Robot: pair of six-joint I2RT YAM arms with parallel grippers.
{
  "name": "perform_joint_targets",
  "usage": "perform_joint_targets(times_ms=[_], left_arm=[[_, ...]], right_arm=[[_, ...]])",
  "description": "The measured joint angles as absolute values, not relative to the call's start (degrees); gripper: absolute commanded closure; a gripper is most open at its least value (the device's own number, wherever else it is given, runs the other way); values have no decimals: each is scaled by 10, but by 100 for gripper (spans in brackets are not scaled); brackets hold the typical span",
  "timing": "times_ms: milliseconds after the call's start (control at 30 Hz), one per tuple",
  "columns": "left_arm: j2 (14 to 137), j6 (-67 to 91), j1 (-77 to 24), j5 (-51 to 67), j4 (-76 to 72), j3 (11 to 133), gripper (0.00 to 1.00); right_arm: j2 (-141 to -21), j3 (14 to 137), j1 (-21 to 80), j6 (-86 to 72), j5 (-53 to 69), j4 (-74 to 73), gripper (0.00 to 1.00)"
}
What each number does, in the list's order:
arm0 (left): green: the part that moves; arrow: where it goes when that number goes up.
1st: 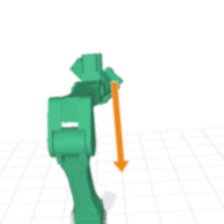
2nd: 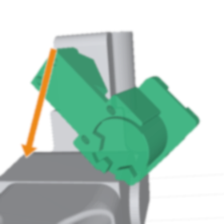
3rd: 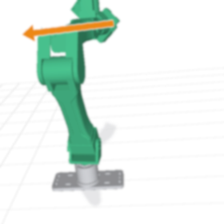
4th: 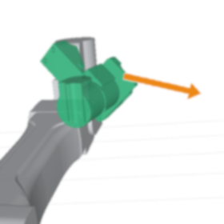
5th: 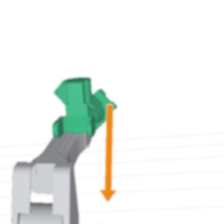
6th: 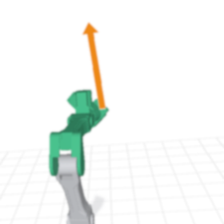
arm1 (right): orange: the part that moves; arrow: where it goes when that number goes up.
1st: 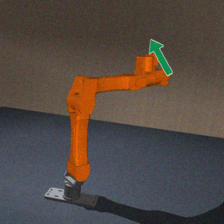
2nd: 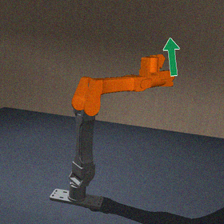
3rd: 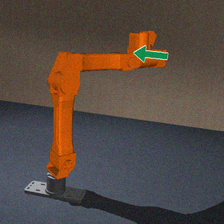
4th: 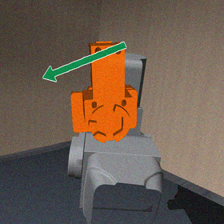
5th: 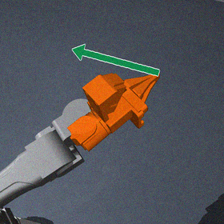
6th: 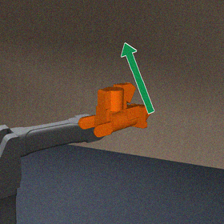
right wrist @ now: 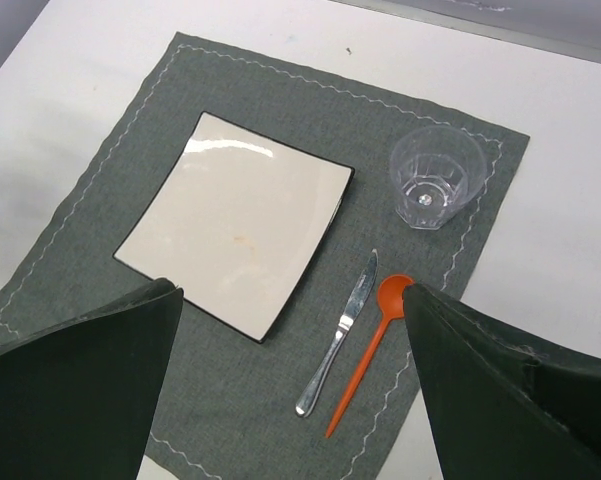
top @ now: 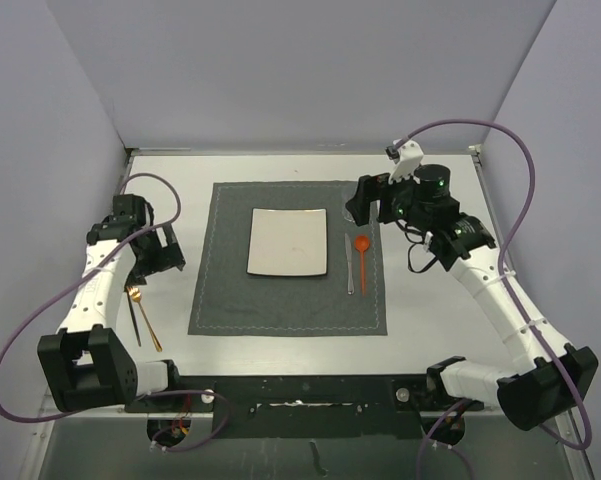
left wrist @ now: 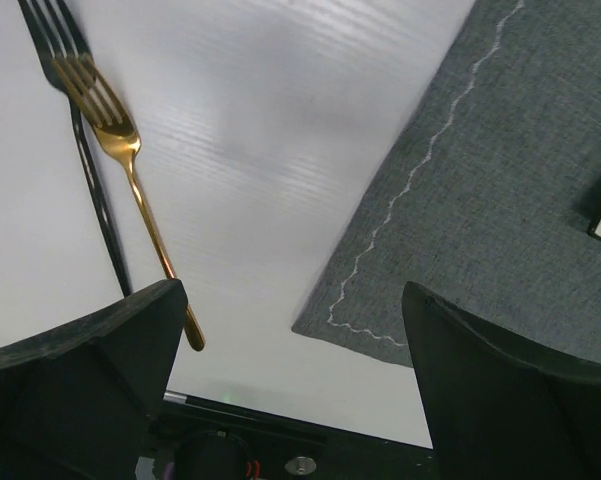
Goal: Set the dinner table for one person
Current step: Adjust the fork at the center of the board.
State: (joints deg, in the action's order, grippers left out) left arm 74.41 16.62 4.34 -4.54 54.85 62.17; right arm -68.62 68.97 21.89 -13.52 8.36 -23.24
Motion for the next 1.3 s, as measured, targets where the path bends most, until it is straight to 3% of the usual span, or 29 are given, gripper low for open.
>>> perform_joint_targets(times_ms=[433, 633, 733, 1133, 1300], left_arm=[[738, 224, 141, -42, 553, 573, 33], [739, 242, 190, -21, 561, 574, 36], [741, 250, 196, -14, 585, 587, 30], [754, 251, 181, -23, 746, 656, 28], [780, 296, 69, -57, 828, 705, 24]], right_arm=[[-702, 693, 219, -147, 97, -260, 2], [-702, 693, 219, -151, 97, -263, 2], [-699, 689, 218, -151, 97, -262, 2], [-667, 624, 225, -150, 110, -245, 2], [-627, 606, 256, -143, 80, -243, 2]])
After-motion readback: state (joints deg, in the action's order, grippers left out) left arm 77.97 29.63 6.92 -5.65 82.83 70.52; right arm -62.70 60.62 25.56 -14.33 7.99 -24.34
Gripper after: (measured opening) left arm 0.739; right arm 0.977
